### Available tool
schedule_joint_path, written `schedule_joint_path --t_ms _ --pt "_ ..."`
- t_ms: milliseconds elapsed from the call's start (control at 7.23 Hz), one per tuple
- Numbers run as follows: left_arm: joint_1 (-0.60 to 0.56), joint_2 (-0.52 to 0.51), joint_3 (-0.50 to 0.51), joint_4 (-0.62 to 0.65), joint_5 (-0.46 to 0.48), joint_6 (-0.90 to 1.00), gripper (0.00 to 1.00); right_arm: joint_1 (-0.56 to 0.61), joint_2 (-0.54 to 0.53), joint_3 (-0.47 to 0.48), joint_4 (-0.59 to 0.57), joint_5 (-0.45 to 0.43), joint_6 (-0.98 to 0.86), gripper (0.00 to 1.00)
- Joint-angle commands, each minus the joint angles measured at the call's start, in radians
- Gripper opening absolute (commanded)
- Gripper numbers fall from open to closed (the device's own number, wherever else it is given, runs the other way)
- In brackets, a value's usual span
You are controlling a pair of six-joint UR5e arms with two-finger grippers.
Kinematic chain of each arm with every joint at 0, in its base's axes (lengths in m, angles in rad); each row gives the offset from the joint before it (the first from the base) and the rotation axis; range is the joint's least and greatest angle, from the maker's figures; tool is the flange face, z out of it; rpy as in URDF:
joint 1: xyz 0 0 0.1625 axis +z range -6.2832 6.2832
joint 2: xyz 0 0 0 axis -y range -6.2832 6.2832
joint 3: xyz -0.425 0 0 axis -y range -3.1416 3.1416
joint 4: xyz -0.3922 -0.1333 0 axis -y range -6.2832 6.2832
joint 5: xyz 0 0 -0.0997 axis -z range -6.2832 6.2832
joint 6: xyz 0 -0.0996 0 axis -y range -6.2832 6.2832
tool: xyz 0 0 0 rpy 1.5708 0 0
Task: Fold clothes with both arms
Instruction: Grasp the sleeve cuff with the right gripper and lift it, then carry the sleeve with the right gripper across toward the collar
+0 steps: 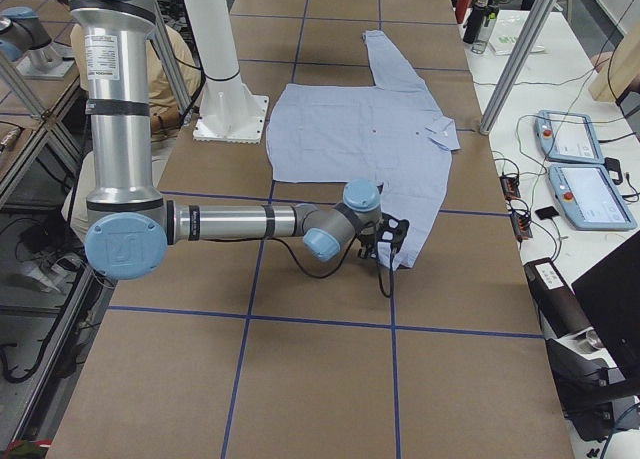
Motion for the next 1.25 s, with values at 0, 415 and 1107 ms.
schedule_joint_path --t_ms 0,415,1107 --pt "0.000 0.000 -0.003 0.001 0.000 0.000 0.99 -0.064 0.203 0.118 -0.283 0.001 0.020 0.00" --pt "0.000 0.000 -0.004 0.001 0.000 0.000 0.99 -0.283 0.611 -0.073 -0.360 -0.130 0.296 0.00" --pt "0.000 0.000 -0.007 -0.002 0.014 0.000 0.99 -0.417 0.957 -0.487 -0.138 -0.347 0.431 0.00"
